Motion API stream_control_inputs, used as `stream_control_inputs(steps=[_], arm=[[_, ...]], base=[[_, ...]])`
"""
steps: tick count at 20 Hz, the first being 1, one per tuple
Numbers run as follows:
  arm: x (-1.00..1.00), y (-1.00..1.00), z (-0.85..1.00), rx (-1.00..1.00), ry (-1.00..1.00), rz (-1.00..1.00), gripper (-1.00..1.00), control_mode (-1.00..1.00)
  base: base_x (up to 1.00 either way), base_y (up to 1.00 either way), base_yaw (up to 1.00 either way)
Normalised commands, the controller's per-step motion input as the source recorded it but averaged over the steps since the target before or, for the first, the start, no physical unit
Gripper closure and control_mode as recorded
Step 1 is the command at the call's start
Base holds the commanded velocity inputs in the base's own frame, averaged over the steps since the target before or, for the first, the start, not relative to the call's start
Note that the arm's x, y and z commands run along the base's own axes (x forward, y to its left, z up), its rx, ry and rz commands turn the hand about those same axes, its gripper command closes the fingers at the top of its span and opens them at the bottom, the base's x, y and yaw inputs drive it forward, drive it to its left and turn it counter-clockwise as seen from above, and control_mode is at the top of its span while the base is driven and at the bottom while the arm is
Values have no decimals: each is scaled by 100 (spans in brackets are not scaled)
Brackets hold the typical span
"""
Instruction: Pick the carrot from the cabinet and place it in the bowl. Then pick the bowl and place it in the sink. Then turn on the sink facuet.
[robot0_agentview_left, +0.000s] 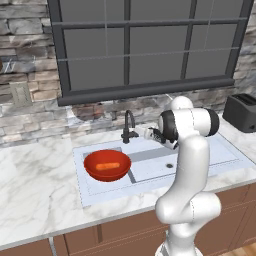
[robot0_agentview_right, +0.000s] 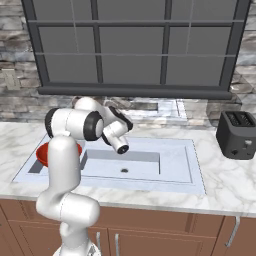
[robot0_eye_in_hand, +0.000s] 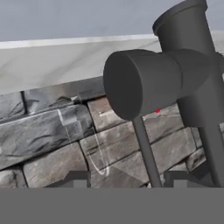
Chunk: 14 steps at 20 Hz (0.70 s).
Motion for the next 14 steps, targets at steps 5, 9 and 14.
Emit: stream_control_inputs(steps=[5,9,14], arm=[[15,-35,0,1,1,-13,100,-100],[12,-76,0,8,2,-12,100,-100],[8,-85,0,9,0,-10,100,-100]], base=[[0,0,0],[0,0,0],[0,0,0]])
